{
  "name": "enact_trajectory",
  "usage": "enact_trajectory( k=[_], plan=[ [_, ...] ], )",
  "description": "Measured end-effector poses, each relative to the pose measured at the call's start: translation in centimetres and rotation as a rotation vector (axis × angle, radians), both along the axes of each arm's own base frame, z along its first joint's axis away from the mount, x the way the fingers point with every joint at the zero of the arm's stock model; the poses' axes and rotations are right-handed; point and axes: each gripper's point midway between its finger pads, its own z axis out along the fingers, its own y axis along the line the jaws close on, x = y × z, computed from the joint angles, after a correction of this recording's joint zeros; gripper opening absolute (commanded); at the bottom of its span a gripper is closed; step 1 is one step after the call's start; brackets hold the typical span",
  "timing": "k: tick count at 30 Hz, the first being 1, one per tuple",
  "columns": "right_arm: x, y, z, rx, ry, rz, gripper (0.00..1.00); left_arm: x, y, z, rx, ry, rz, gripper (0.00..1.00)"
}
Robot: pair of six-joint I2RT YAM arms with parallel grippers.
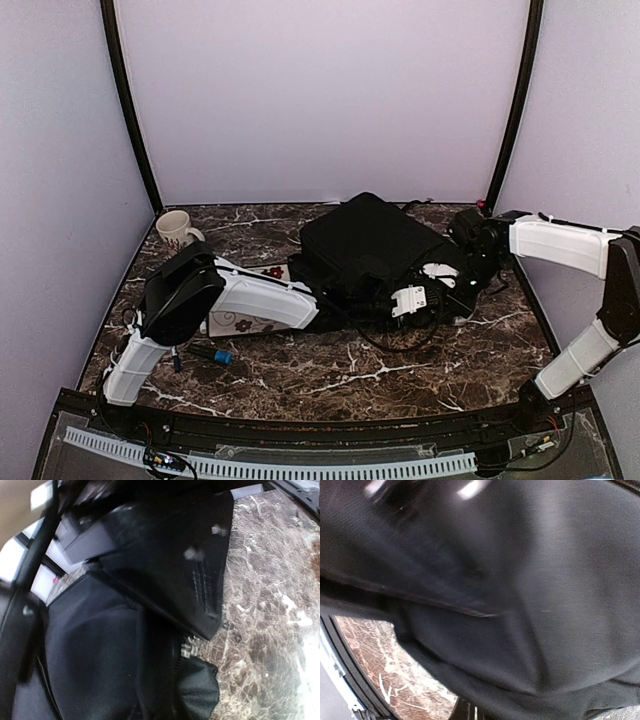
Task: Pack the student bag
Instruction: Hold the student bag at the center of the board, then zip the student bag into the largest pocket of the bag.
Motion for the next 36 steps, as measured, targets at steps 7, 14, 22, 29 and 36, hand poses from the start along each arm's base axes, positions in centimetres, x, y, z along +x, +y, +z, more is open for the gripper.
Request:
enact_trajectory(
  k=[7, 14, 22, 29, 36],
  plan=[
    [1.4, -4.3, -0.5, -0.030, 0.008, -0.104, 0.00, 0.2, 0.1, -0.3, 0.036, -0.016, 0.025, 0.00],
    [1.9, -6.6, -2.8, -0.064, 0.045, -0.180, 0.00, -0.9, 2.2, -1.4, 0.064, 0.005, 0.020, 0.00],
    [2.7, -8.1, -3.6, -0.080, 0.042, -0.243, 0.00, -1.9, 4.2, -1.4, 0.078, 0.010, 0.020, 0.00],
    [3.2, -7.8, -2.5, -0.065, 0.001, -0.242, 0.00, -1.9, 8.2, -1.1, 0.108, 0.049, 0.061, 0.01],
    [2.8, -3.5, -1.3, -0.028, -0.047, -0.114, 0.00, -1.3, 12.6, -1.7, 0.176, 0.123, 0.137, 0.53]
  ],
)
